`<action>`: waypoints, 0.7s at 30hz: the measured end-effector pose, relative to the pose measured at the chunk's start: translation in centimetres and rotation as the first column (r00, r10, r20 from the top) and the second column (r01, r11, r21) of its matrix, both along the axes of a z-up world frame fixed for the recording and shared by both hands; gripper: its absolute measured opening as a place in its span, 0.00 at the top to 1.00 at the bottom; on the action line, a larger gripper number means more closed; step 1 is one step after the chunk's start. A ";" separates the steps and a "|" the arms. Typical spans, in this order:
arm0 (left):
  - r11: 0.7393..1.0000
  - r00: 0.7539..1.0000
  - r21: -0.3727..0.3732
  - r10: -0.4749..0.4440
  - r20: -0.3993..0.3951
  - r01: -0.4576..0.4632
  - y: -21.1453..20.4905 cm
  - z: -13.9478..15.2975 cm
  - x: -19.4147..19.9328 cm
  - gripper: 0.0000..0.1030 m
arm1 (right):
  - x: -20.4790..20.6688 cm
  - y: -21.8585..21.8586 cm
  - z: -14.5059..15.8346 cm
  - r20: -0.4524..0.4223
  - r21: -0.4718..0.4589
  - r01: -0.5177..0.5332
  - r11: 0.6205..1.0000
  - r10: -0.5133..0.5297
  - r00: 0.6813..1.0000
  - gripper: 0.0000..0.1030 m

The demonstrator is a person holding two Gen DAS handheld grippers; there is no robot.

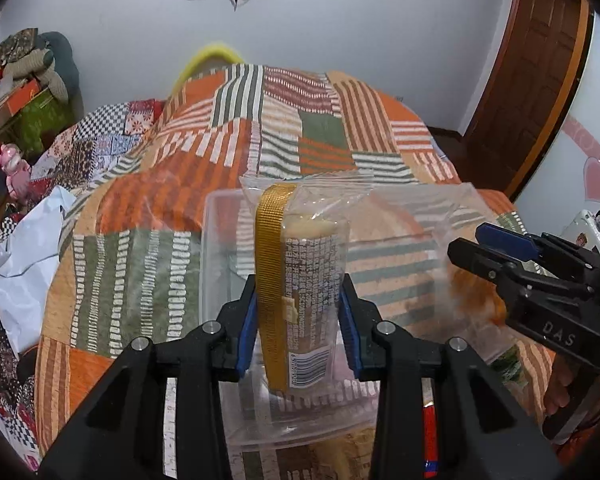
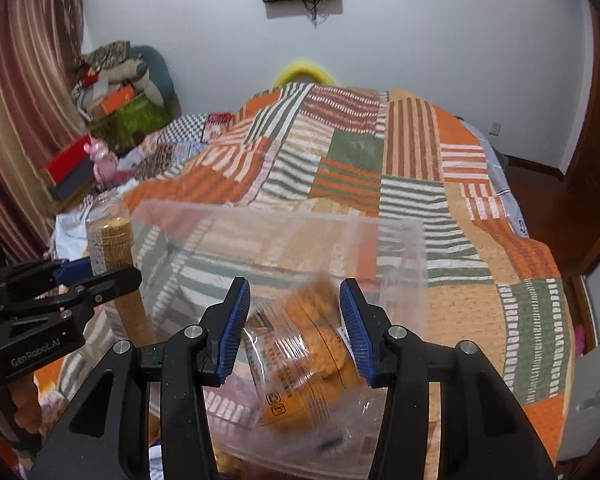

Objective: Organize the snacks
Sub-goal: 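Lower wafer pack into clear box with left tool while right tool drops pastry in, then grasp yellow chip bag with left tool while right tool grasps blue-and-white bag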

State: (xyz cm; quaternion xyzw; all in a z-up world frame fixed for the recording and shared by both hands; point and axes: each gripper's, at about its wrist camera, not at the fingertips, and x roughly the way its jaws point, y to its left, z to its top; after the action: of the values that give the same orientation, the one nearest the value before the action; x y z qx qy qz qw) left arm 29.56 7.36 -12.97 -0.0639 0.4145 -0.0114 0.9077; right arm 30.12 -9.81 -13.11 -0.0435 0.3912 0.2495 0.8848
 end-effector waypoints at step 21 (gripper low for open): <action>0.998 0.991 0.058 0.009 0.131 -0.016 0.5 6.0 -8.8 0.21 | -7.9 -3.8 5.1 0.092 0.082 0.019 0.996 -0.027 0.995 0.29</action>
State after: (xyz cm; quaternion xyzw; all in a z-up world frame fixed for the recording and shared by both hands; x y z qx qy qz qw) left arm 20.79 7.88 -6.98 -0.0389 0.3539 0.0023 0.9345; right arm 22.25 -13.61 -8.00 -0.0146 0.3395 0.2528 0.9059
